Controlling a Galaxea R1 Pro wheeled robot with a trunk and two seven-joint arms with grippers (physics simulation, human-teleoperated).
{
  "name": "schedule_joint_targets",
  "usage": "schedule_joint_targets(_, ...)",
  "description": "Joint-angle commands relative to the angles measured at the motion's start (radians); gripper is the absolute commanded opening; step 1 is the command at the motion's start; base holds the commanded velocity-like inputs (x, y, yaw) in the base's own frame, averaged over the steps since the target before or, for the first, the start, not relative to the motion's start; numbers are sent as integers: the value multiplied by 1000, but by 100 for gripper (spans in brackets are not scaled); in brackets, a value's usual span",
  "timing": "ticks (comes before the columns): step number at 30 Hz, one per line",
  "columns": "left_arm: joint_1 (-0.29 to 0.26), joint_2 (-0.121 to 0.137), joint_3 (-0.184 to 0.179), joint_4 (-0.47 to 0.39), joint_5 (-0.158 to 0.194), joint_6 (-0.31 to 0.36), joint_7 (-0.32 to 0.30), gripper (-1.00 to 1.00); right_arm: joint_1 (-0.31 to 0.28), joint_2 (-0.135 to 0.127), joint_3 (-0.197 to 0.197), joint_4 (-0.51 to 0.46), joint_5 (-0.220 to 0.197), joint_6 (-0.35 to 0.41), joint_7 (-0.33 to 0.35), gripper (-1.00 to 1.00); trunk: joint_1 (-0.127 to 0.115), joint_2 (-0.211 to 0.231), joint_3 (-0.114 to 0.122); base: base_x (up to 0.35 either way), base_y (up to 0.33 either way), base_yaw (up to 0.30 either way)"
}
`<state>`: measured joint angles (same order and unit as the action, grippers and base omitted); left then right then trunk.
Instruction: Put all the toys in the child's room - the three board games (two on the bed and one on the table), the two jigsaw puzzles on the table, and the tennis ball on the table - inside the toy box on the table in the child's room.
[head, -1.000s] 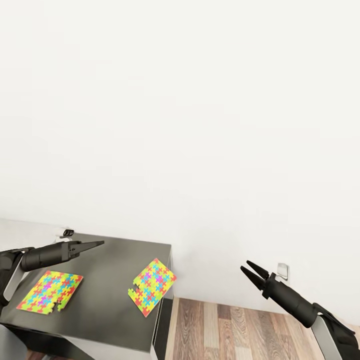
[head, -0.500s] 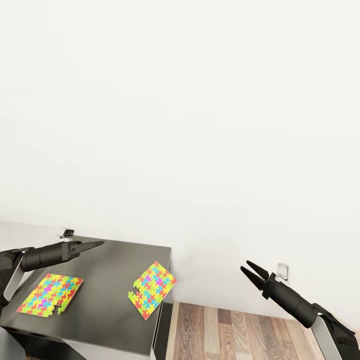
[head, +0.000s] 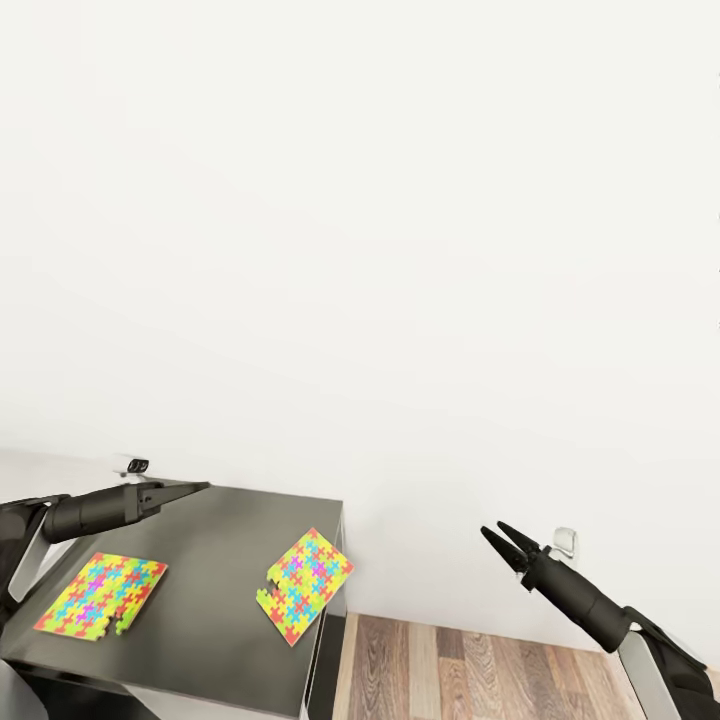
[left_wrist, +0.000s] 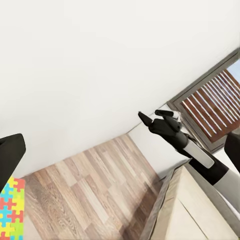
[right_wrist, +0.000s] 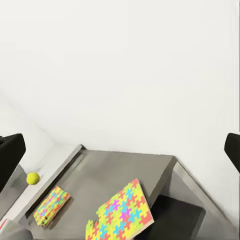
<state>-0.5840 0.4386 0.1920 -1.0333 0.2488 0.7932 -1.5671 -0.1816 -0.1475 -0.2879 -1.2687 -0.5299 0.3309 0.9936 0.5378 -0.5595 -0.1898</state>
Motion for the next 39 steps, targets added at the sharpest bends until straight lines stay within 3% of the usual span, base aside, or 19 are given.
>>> schedule_joint_targets(1,-1,0,0,0,0,11,-4,100,-1,0,-1,-1,-10,11,-45,100,0,-1,0,0,0,0)
schedule_joint_targets(7,0,-2,-1,0,0,11,-4,100,-1,1,1,-16,-18,29,-283,100,0,-1,10,0,0,0)
schedule_joint_targets(18,0,-1,0,0,0,9,-4,100,-1,3,9,-29,-18,65,-530,100,0,-1,28,0,0,0)
schedule_joint_targets(33,0,-2,-1,1,0,8,-4,100,-1,3,9,-29,-19,73,-564,100,0,-1,53,0,0,0)
schedule_joint_targets(39,0,-3,-1,1,0,7,-4,100,-1,3,9,-25,-17,73,-565,100,23,-43,44,0,0,3)
